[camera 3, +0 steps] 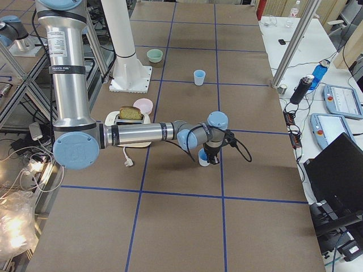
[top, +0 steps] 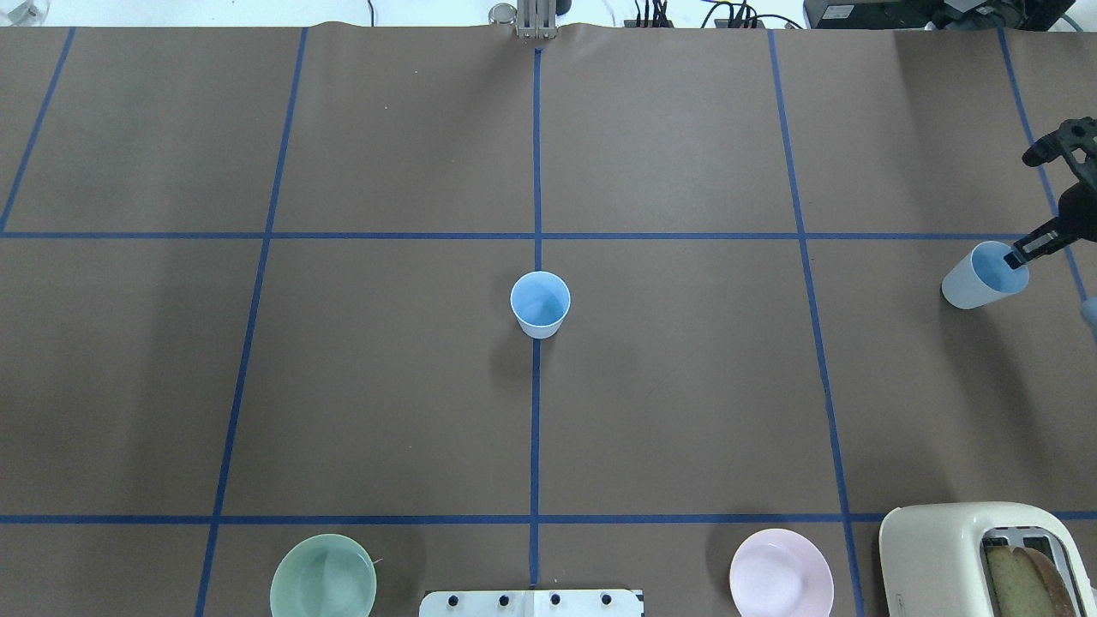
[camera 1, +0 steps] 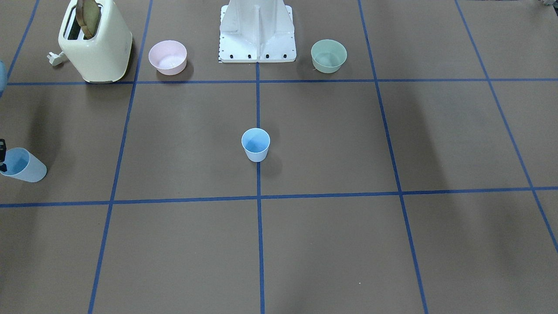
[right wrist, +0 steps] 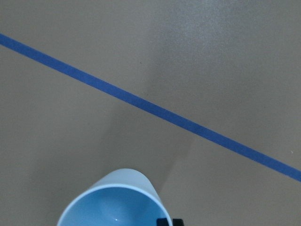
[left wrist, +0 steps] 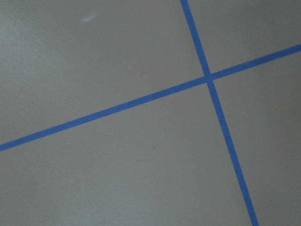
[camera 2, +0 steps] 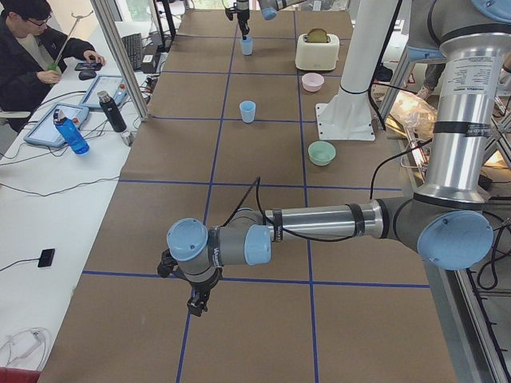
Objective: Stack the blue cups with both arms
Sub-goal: 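Lower the right gripper onto the other light blue cup and grasp it, then carry the cup with the right gripper above the centered cup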
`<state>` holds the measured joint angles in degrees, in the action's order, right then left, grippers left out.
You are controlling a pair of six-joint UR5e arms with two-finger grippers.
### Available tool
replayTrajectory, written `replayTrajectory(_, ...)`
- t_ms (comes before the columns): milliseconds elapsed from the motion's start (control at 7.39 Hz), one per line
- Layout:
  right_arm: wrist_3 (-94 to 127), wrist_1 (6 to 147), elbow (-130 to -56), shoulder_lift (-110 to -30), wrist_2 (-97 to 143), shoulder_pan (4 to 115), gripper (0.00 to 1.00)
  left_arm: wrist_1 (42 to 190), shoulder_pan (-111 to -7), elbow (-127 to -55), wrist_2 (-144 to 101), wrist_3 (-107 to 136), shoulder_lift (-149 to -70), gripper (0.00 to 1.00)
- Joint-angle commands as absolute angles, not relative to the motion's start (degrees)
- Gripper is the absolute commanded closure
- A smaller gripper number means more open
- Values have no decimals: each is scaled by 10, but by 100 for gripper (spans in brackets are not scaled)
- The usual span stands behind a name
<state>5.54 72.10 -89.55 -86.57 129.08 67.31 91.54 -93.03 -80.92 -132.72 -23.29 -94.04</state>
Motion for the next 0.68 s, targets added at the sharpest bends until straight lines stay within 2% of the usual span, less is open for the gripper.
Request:
replayTrajectory(0,63,729,-935,-860,1302,674,100,935,-931,-811,-1327,-232,-925,2)
replayTrajectory(271,126,732,-961,-823,1337,680,100,935,-931,-815,-1327,-184,-921,2)
replayTrajectory(541,303,791,-1029,-744,1342,653,100,958,-930,-871,-1332,-92,-874,2)
